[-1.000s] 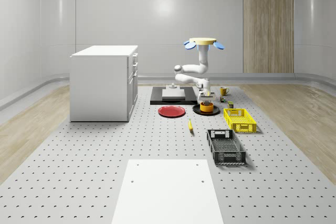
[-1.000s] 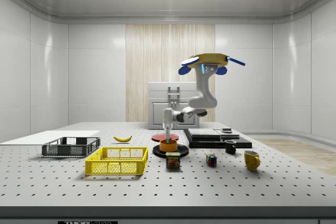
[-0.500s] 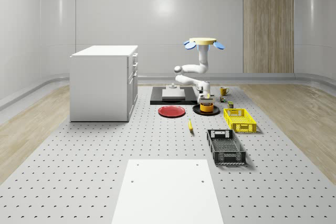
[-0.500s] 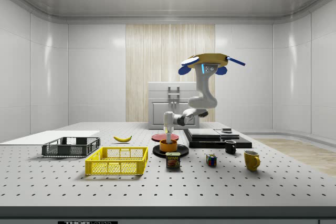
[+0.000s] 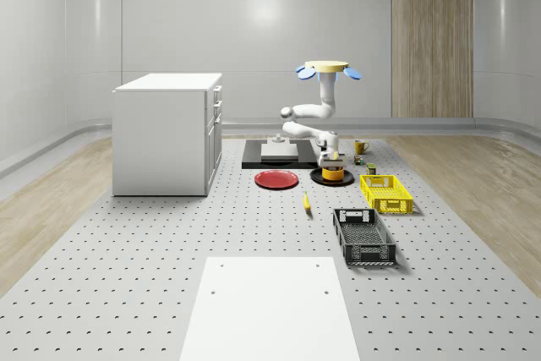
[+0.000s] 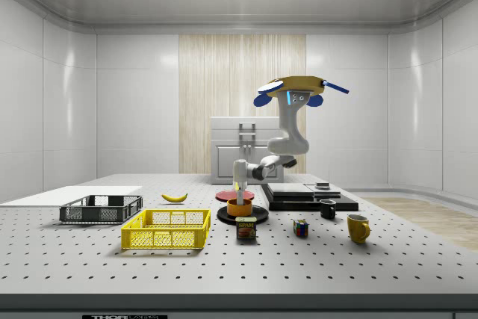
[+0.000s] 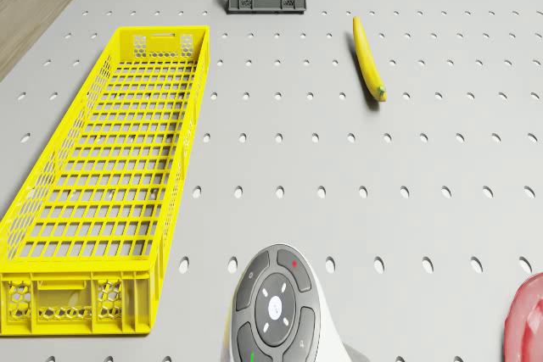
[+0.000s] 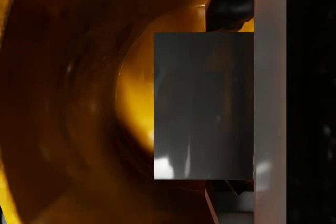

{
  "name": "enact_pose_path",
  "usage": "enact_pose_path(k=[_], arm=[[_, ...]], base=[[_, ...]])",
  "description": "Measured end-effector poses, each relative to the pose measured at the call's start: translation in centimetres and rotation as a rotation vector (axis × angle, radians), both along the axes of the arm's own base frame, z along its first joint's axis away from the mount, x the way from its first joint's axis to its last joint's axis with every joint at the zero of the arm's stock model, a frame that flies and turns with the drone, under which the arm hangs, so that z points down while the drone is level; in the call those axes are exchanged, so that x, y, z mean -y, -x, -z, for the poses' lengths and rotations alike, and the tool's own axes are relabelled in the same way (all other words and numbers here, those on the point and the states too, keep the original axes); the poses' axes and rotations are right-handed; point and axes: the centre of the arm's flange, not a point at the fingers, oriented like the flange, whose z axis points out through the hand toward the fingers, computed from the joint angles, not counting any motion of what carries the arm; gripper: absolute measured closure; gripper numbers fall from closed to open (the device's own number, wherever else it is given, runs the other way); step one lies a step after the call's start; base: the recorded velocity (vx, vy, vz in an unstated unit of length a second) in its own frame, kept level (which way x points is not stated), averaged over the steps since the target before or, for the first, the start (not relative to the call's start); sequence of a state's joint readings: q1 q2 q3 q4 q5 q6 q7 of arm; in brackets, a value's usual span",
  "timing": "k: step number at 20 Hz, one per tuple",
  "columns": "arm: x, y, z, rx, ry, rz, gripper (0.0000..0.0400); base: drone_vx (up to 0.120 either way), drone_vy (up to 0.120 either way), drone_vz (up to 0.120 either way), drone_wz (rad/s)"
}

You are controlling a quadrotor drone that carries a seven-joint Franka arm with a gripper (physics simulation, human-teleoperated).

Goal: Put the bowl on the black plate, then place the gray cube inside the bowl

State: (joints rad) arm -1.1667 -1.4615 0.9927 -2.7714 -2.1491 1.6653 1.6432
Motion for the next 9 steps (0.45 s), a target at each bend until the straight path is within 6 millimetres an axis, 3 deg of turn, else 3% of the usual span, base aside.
enact_pose_path(k=[9], arm=[[0.0, 0.0, 3.8, 0.000, 0.000, 0.000, 0.0003]], base=[[0.000, 0.000, 0.000, 0.000]])
